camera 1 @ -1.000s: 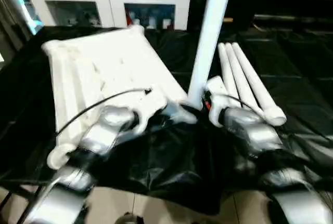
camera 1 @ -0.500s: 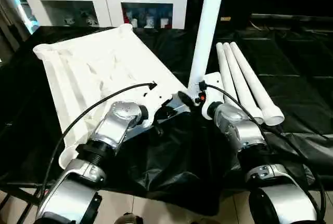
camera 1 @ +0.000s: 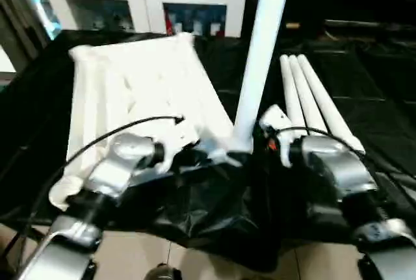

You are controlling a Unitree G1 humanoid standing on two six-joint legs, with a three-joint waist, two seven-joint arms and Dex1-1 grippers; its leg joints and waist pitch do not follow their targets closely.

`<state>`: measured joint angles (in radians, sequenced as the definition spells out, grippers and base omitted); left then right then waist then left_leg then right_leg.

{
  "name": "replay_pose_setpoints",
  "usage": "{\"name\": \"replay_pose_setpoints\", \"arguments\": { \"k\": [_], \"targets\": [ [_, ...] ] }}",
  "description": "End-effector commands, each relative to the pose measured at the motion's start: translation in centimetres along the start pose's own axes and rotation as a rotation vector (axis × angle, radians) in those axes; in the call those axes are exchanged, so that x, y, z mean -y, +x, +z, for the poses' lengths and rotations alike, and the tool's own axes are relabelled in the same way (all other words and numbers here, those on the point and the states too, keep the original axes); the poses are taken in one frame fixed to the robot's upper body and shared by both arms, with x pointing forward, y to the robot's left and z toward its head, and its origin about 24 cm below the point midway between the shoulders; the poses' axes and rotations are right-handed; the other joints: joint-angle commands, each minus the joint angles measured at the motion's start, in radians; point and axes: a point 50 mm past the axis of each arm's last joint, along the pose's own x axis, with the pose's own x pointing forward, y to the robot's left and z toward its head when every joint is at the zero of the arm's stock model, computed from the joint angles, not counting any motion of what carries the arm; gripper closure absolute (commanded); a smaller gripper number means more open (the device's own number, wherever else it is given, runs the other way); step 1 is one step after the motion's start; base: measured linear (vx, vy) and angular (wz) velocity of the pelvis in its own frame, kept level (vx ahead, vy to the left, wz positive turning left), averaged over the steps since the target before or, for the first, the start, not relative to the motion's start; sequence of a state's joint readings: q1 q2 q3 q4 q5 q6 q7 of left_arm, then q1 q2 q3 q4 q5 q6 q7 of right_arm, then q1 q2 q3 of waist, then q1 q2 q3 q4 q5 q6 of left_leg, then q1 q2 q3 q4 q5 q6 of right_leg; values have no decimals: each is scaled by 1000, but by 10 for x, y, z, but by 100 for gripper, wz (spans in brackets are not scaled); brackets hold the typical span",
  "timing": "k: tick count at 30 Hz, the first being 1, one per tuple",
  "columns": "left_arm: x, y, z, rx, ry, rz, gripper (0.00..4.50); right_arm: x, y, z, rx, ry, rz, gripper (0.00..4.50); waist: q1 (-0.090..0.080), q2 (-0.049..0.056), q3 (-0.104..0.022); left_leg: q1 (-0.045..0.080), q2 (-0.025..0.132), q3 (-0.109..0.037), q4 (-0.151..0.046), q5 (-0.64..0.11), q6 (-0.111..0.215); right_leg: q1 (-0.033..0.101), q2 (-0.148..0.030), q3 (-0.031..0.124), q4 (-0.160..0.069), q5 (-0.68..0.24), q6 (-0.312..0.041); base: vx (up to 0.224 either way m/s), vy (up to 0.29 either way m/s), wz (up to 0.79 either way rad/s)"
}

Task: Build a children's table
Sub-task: Rotate leg to tighten

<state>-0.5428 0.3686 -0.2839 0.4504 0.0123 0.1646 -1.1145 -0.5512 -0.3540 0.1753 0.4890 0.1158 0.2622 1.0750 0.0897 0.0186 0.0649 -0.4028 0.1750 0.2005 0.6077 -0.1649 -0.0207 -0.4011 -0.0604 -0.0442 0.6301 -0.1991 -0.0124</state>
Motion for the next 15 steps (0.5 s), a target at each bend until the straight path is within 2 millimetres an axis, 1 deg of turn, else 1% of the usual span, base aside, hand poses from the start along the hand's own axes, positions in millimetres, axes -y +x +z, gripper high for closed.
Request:
{"name": "replay_pose_setpoints", "arguments": {
  "k": [1,2,5,7,8,10,13,15],
  "targets": [
    [2,0,21,78,88,-33,450,-3,2,7,19,-21,35,62,-5,-13,-78,33,64,-27,-64,-164,55,39,-85,45,-75,-146,-231,0,0,0],
    [2,-1,20,79,82,-42,450,-3,2,7,25,-12,30,87,-5,-12,-78,33,63,-27,-64,-162,53,39,-85,45,-74,-143,-232,0,0,0],
    [2,-2,20,79,81,-48,450,-6,2,6,25,-3,48,94,-4,-14,-79,32,61,-26,-63,-150,54,41,-85,45,-73,-125,-237,0,0,0],
    [2,-2,19,77,81,-49,450,-8,2,6,25,3,61,128,-3,-14,-79,32,61,-26,-63,-149,56,41,-85,45,-72,-124,-236,0,0,0],
    [2,-2,19,78,80,-49,450,-8,3,5,25,5,63,136,-3,-15,-79,31,61,-26,-63,-152,55,41,-85,45,-73,-131,-234,0,0,0],
    [2,-2,19,78,80,-50,450,-9,4,5,25,7,64,137,-3,-13,-79,32,61,-27,-63,-153,52,41,-86,45,-74,-143,-231,0,0,0],
    [2,-1,20,81,77,-49,450,-11,6,4,24,12,69,170,-3,-13,-79,32,61,-27,-63,-157,49,40,-86,45,-74,-144,-231,0,0,0],
    [1,0,21,89,66,-39,450,-12,8,3,28,23,60,177,-4,-13,-79,32,61,-27,-63,-151,49,41,-85,45,-73,-132,-232,0,0,0]
  ]
}}
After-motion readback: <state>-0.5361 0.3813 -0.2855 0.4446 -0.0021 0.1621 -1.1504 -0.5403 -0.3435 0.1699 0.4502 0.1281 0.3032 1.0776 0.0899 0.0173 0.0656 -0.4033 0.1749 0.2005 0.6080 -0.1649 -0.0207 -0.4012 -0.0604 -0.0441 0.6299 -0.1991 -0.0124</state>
